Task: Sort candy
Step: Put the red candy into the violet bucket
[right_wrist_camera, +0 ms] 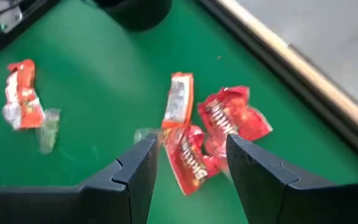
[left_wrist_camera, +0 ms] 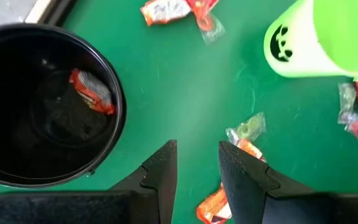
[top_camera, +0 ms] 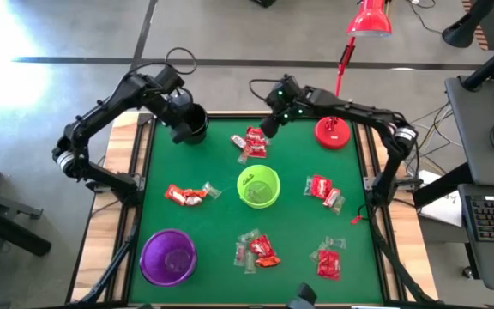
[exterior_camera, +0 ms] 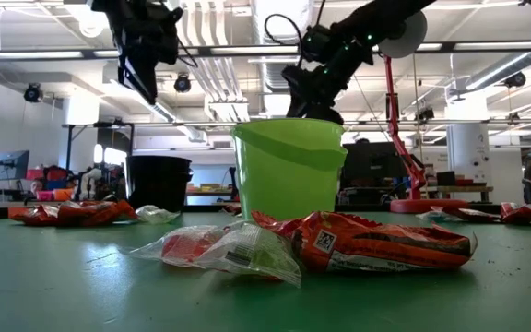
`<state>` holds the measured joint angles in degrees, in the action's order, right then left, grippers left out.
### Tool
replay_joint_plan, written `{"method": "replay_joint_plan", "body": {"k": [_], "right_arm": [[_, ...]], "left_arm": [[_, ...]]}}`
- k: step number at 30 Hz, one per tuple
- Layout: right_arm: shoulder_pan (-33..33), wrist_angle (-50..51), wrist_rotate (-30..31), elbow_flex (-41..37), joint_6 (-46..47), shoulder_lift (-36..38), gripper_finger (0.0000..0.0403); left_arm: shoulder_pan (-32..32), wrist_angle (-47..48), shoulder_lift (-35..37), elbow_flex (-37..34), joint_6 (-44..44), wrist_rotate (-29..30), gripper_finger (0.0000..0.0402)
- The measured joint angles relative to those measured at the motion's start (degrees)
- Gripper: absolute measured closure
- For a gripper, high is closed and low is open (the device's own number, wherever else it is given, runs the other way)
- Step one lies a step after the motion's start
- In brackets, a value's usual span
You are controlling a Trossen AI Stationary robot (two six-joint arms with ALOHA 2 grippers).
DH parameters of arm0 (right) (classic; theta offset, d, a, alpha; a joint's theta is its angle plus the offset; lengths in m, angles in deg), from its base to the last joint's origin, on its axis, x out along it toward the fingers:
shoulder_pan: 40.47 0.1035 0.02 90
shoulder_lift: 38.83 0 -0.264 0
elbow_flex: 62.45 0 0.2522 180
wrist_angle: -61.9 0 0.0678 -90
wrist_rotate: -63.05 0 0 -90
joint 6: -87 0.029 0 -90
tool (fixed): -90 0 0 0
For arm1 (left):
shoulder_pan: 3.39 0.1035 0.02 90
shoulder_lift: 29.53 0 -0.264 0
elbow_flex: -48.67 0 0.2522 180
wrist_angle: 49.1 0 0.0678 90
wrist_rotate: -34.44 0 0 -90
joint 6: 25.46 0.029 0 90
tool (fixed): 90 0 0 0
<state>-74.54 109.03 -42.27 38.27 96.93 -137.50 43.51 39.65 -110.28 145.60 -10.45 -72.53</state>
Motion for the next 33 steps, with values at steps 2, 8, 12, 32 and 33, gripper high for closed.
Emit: {"method": "replay_joint_plan", "body": {"k": [2, 8, 12, 32, 33], "right_arm": [[-0.05, 0.57, -2.56, 0.00, -0.56, -1.14, 0.0220], [0.36, 2.03, -4.38, -0.01, -4.50, -5.65, 0.0220], [1.12, 3.12, -4.40, -0.02, -7.88, -8.41, 0.0220], [2.20, 2.45, -4.23, -0.07, -25.29, -13.96, 0.0220], [2.22, 2.19, -4.21, -0.07, -26.03, -14.08, 0.0220]], "left_arm": [[0.00, -0.37, 0.00, -0.90, 0.57, 0.00, 0.0301], [0.00, -2.71, 0.00, -1.45, 1.00, -0.02, 0.0301], [0.00, -4.56, 0.00, -1.45, 1.02, -0.05, 0.0301], [0.02, -4.26, 0.02, -1.45, 2.53, 0.00, 0.0301], [0.02, -4.32, 0.02, -1.45, 2.53, 0.00, 0.0301]]}}
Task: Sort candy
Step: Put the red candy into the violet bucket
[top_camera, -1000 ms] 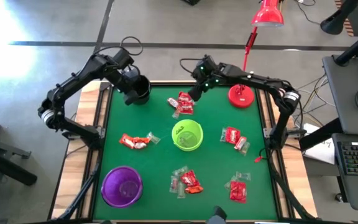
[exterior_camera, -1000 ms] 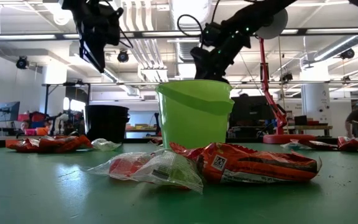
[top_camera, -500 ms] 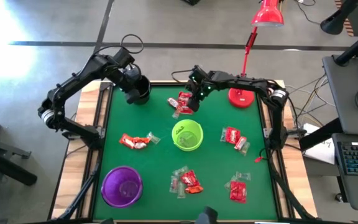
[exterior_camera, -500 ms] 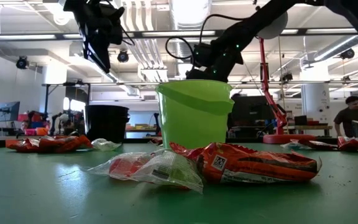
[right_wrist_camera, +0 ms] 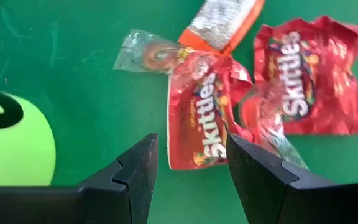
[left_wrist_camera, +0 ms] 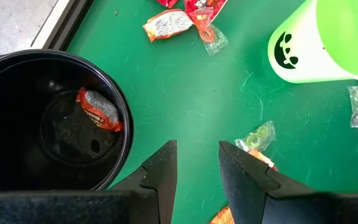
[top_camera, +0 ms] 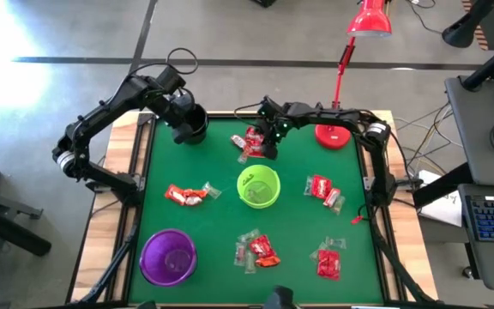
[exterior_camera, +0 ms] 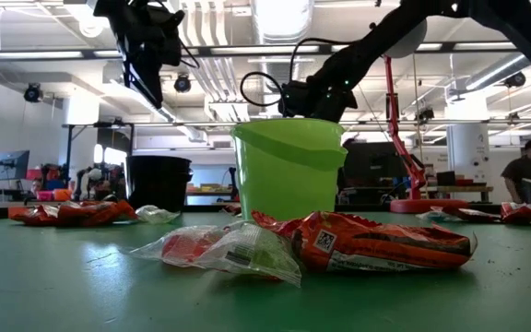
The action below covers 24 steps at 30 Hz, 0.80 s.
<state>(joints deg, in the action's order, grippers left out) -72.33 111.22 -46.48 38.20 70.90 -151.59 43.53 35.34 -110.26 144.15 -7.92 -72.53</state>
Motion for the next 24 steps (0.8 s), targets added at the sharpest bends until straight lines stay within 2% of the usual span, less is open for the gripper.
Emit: {"method": "replay_joint_plan", "body": {"k": [5, 17, 24], "right_arm": [[0.00, -2.31, 1.23, 0.00, -0.49, -0.29, 0.0220], [0.00, -2.00, 1.53, 0.00, -0.11, -0.60, 0.0220], [0.00, -1.60, 1.55, 0.00, 1.08, -2.63, 0.0220]], "left_arm": [[0.07, -0.18, 0.02, 0.00, 0.44, 0.18, 0.0301], [0.38, -1.29, 0.04, 0.00, -0.59, 7.49, 0.0301], [0.55, -1.84, 0.04, 0.00, -0.63, 7.67, 0.0301]]}}
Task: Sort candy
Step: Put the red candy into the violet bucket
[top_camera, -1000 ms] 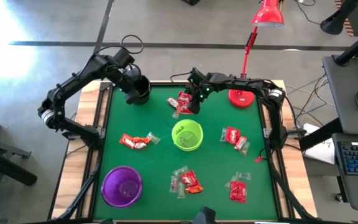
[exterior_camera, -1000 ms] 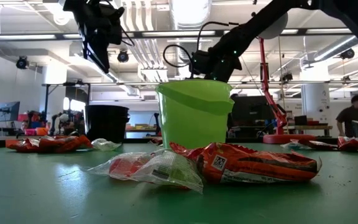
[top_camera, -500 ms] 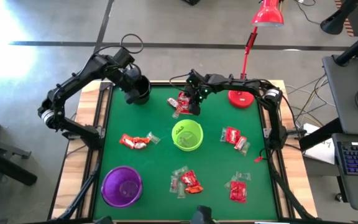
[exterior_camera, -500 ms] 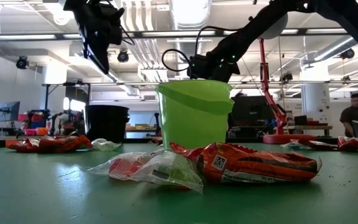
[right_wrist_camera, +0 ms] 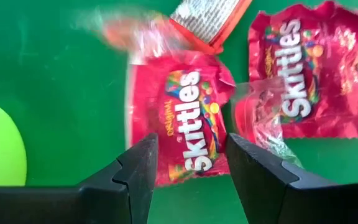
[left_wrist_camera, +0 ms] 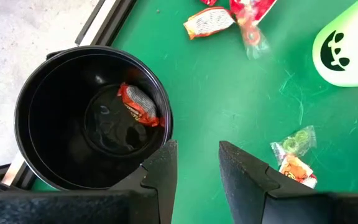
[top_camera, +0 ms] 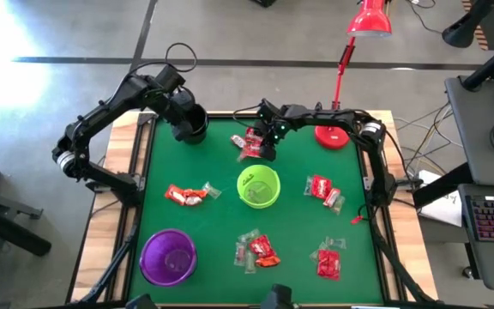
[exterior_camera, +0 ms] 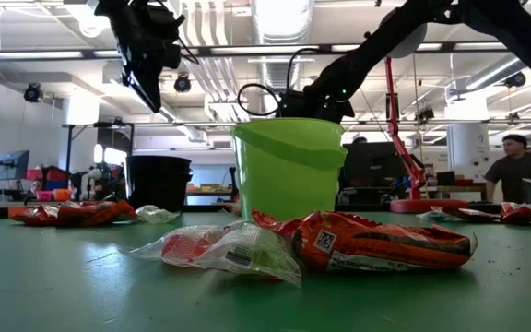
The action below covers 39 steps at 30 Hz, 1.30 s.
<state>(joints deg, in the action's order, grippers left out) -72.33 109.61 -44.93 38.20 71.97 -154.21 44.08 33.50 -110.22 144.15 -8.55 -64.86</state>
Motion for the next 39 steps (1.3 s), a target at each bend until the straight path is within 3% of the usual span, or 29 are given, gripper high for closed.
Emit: {"method": "replay_joint_plan", "body": {"k": [7, 18, 28, 34, 39], "right_arm": [[0.00, 0.05, -0.01, 0.00, 0.75, -0.27, 0.0234], [-0.02, -0.16, -0.87, -0.26, 3.12, -2.74, 0.0332], [-0.04, -0.02, -0.60, 0.20, 3.27, -2.96, 0.0309], [-0.04, 0.07, -0.46, 0.20, 4.75, -2.80, 0.0383], [-0.02, 0.48, 0.09, 0.11, 6.38, -1.94, 0.0393]], "left_arm": [[0.07, -0.37, 0.00, 0.00, 0.00, 0.40, 0.0301], [0.07, -0.94, -0.02, 0.00, -0.04, 0.40, 0.0301], [0.07, -1.31, -0.04, 0.00, -0.04, 0.39, 0.0301], [0.07, -1.67, -0.07, 0.00, -0.04, 0.37, 0.0301], [0.07, -1.58, -0.07, 0.00, -0.04, 0.37, 0.0301]]}}
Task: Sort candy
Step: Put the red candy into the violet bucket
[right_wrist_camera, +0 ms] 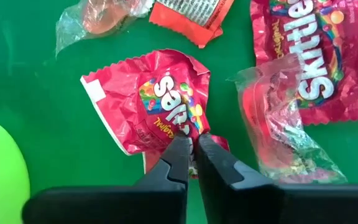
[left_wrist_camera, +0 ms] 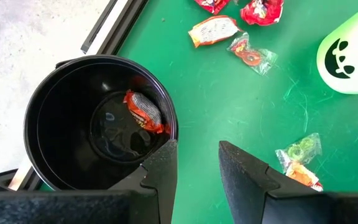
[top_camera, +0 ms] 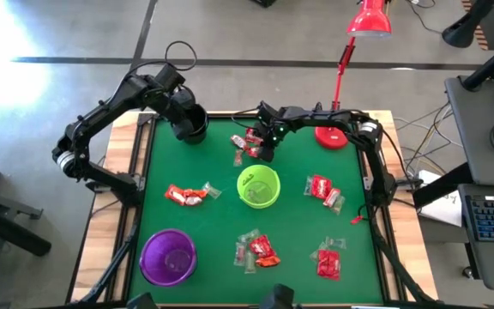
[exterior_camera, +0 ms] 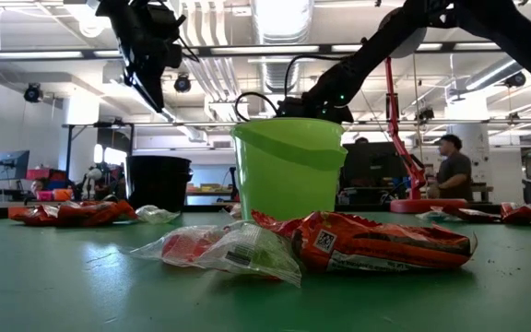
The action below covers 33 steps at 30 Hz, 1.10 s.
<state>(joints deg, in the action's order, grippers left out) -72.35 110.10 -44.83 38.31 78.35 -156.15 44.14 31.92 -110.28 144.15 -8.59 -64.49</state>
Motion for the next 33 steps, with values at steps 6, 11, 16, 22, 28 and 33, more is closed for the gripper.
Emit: {"method": "replay_joint_plan", "body": {"k": [6, 11, 16, 22, 28, 33], "right_arm": [[0.00, 3.89, 0.50, 2.49, 0.55, 1.75, 0.0394], [0.00, 4.66, 0.32, 4.27, 0.58, 3.88, 0.0395], [-0.02, 4.27, 0.45, 5.41, 1.13, 6.32, 0.0395], [-0.02, 4.10, 2.89, 6.62, 0.75, 7.37, 0.0395], [-0.02, 3.85, 3.12, 8.66, 0.73, 7.46, 0.0395], [-0.13, 3.82, 3.12, 11.07, 0.72, 7.46, 0.0395]], "left_arm": [[0.00, 0.02, 0.00, 0.00, 0.00, 0.00, 0.0301], [-0.02, 0.02, 0.00, 0.00, 0.02, 2.35, 0.0301], [0.00, 0.26, 0.00, 0.00, 0.00, 6.19, 0.0301], [0.00, 1.09, 0.00, 0.00, 0.00, 7.21, 0.0301], [0.23, 0.59, -0.11, -0.02, -0.55, 13.03, 0.0301], [1.26, -0.83, -1.40, -0.15, -1.96, 15.62, 0.0301]]}}
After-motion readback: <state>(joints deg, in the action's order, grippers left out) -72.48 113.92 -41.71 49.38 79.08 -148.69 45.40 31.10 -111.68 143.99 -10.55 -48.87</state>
